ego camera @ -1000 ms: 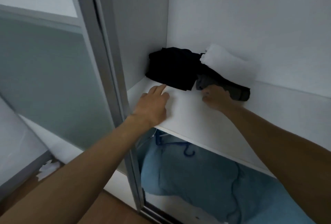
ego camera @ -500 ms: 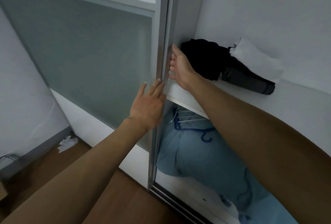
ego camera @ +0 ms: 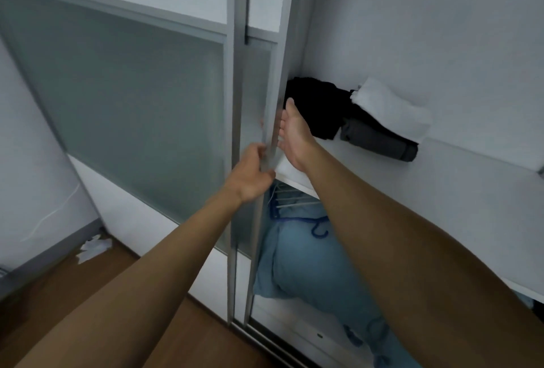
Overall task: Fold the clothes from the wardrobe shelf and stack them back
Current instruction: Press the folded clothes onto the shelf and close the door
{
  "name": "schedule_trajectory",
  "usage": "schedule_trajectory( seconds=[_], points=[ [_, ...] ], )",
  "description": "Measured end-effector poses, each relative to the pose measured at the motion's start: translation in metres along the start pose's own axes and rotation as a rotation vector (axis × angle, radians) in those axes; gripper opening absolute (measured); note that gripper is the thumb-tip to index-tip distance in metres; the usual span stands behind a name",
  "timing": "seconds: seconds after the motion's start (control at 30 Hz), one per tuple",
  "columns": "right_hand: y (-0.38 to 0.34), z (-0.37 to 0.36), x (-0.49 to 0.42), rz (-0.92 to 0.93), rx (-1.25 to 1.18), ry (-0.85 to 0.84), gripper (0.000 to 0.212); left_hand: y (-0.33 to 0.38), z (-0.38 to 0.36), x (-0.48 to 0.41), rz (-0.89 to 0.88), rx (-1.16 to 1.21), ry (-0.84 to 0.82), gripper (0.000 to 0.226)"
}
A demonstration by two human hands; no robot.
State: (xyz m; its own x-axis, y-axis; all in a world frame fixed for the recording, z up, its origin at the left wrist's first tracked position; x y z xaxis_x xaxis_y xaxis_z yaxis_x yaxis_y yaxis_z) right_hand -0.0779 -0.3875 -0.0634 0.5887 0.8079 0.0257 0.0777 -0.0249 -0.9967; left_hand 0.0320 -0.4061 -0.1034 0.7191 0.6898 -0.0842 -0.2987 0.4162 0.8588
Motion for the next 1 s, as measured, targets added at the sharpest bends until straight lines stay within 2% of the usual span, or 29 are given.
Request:
schedule_trajectory(
  seconds=[0.2,0.33,0.4,0.47,0.6,0.7,0.87,1.0],
  points=[
    [-0.005,0.07,0.053,0.06,-0.011,0.105,0.059,0.029,-0.05,0.01,-0.169,0.158,-0.046,0.032],
    [-0.012,0.12,0.094,0.139,-0.014,0.176,0.055,0.062,-0.093,0.031,-0.275,0.13,-0.166,0.04],
    [-0.013,0.149,0.114,0.172,-0.028,0.231,0.053,0.085,-0.115,0.044,-0.36,-0.002,-0.235,0.044],
    [-0.013,0.181,0.134,0.196,-0.028,0.281,0.053,0.113,-0.132,0.058,-0.518,-0.204,-0.24,0.047],
    [-0.008,0.248,0.177,0.23,-0.034,0.421,0.055,0.178,-0.151,0.085,-0.976,-0.615,-0.096,0.048],
    [-0.009,0.295,0.211,0.292,-0.134,0.543,0.053,0.215,-0.158,0.097,-1.246,-0.738,0.07,0.048],
    [-0.01,0.365,0.271,0.34,-0.194,0.804,0.055,0.242,-0.208,0.105,-1.504,-0.995,0.144,0.058],
    [-0.007,0.41,0.322,0.31,-0.195,0.934,0.053,0.262,-0.253,0.114,-1.632,-1.048,0.18,0.07]
  ],
)
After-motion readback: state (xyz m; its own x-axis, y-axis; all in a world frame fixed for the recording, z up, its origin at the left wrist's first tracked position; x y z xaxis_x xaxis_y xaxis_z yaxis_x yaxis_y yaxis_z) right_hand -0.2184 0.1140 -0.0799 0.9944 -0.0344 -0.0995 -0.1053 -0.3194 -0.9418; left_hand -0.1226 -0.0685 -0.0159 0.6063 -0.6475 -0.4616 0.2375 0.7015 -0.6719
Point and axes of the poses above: each hand's wrist, its own x-axis away from the middle knuckle, its own z-axis out of the back of the hand, y = z × x, the point moved 9 cm from there along -x, towards the middle knuckle, and after that the axes turned 3 degrees about z, right-handed, at the moved point
